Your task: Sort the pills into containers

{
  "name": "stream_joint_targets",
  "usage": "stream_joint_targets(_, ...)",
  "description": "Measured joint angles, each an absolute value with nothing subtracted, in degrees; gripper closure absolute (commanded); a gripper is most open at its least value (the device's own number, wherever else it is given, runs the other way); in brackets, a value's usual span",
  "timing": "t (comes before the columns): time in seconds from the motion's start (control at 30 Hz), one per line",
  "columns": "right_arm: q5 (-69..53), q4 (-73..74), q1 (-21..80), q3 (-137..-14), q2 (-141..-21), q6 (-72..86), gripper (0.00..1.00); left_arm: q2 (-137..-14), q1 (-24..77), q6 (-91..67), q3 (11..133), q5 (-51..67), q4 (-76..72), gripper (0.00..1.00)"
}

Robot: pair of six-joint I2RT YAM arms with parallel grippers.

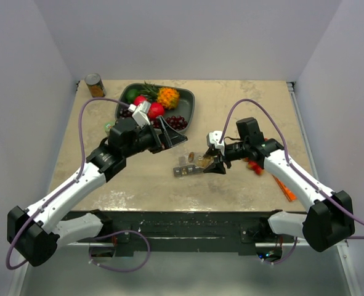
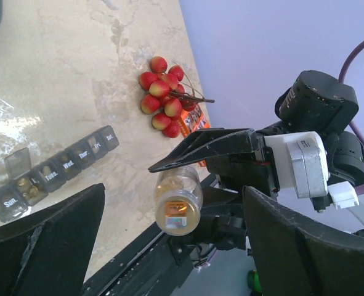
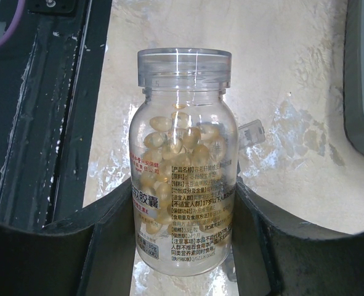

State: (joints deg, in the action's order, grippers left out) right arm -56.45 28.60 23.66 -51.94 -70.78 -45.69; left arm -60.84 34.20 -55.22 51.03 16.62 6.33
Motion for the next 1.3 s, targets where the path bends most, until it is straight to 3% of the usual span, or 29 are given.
stream_joint_targets(0.4,-56.4,28.6,23.7,-51.9,-70.8,-45.7,1.00,-67.2,38.7,-56.0,54.8,13.2,11.1,0.18)
stream_joint_targets(0.93,-56.3,28.2,23.7,-51.9,-70.8,-45.6,1.00,-69.8,42.5,-54.4,55.6,16.3,11.6,0.26)
stream_joint_targets(1.3,-55.9,28.1,23.7,-51.9,-70.8,-45.6,1.00,-70.7,44.0,-53.8,55.6,17.3,11.4,0.59)
